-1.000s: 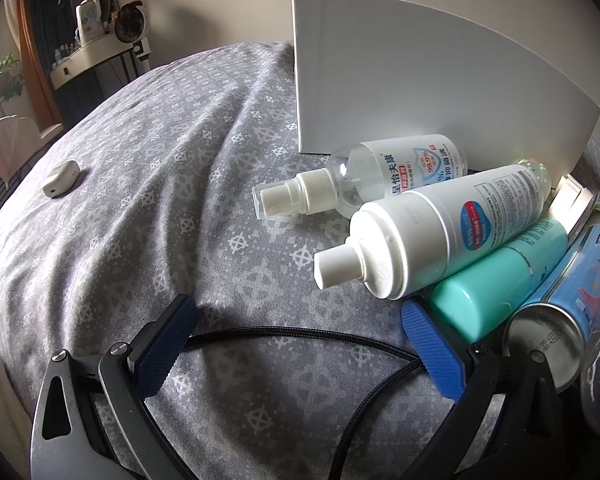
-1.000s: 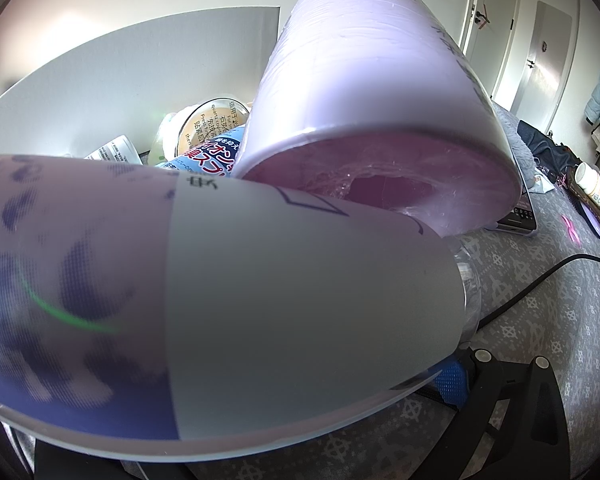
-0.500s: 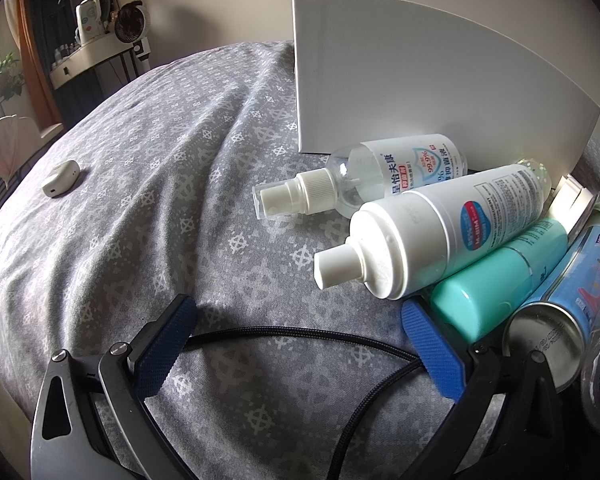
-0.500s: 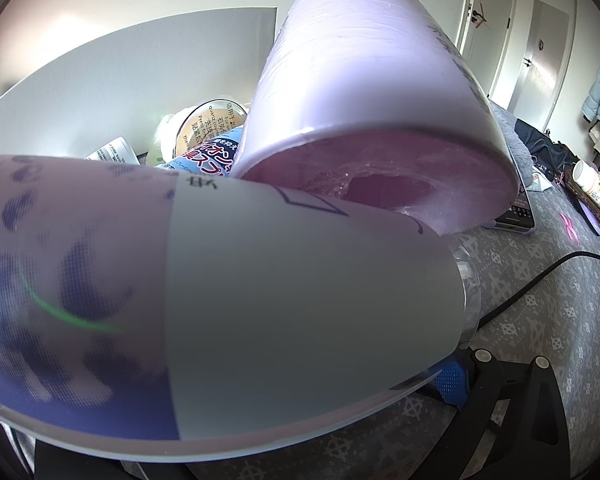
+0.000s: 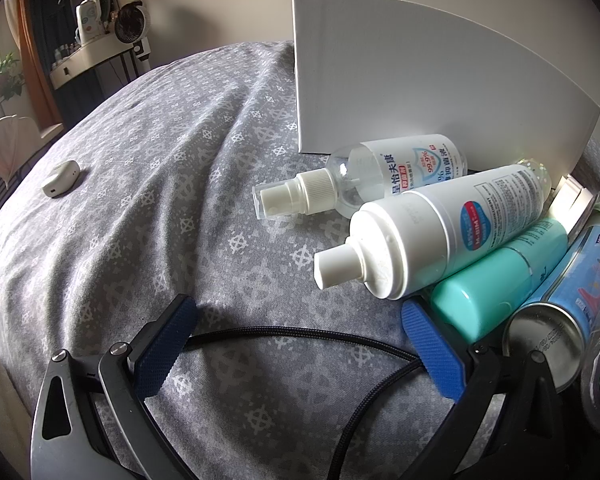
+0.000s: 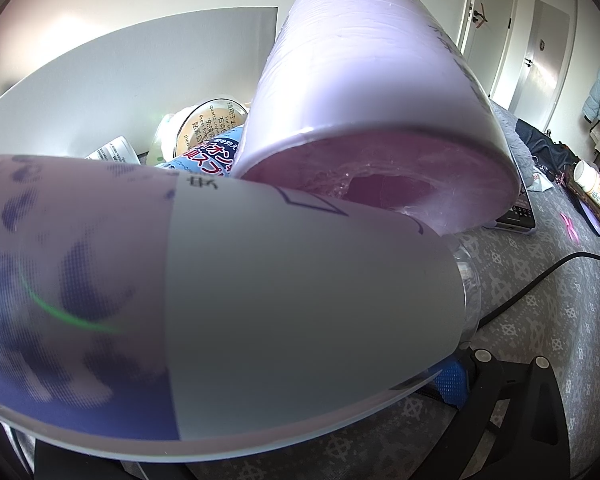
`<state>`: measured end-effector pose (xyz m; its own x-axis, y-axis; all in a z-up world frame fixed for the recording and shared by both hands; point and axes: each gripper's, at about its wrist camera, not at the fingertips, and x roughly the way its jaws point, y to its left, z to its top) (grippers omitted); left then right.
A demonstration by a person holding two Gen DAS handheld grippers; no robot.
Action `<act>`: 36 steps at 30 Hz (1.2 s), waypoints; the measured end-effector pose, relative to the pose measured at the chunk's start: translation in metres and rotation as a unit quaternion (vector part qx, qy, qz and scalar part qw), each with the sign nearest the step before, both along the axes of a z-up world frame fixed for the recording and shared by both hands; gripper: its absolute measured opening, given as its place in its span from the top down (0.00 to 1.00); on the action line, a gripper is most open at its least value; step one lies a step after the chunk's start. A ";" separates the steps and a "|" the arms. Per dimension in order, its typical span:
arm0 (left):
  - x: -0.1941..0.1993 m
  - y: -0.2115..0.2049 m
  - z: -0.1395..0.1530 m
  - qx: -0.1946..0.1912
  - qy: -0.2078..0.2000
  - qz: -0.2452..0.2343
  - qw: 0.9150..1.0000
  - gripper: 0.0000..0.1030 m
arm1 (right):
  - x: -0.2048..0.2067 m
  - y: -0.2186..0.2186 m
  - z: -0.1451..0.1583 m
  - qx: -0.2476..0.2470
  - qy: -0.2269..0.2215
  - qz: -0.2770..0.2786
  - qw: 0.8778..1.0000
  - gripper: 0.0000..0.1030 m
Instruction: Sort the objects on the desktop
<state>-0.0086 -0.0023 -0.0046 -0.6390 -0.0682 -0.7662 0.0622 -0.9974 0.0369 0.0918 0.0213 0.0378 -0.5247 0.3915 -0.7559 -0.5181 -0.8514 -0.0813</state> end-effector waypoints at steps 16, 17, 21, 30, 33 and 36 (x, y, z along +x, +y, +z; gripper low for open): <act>0.000 0.000 0.000 0.000 0.000 0.000 1.000 0.00 | 0.003 0.000 -0.002 0.000 0.002 0.000 1.000 0.00; 0.000 0.000 0.000 0.000 0.000 0.000 1.000 0.00 | 0.005 0.001 -0.002 0.000 0.002 0.000 1.000 0.00; 0.000 0.000 0.000 0.000 0.000 0.000 1.000 0.00 | 0.007 0.001 -0.003 0.000 0.002 0.000 1.000 0.00; 0.000 0.000 0.000 0.000 0.000 0.000 1.000 0.00 | 0.011 0.003 -0.003 0.000 0.002 0.000 1.000 0.00; 0.000 0.000 0.000 0.000 0.000 0.000 1.000 0.00 | 0.012 0.004 -0.003 0.000 0.002 0.000 1.000 0.00; 0.000 0.000 0.000 0.000 0.000 0.000 1.000 0.00 | 0.012 0.005 -0.003 0.000 0.002 0.000 1.000 0.00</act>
<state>-0.0085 -0.0024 -0.0046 -0.6391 -0.0686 -0.7661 0.0628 -0.9973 0.0369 0.1036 0.0265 0.0346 -0.5280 0.3907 -0.7541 -0.5178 -0.8519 -0.0788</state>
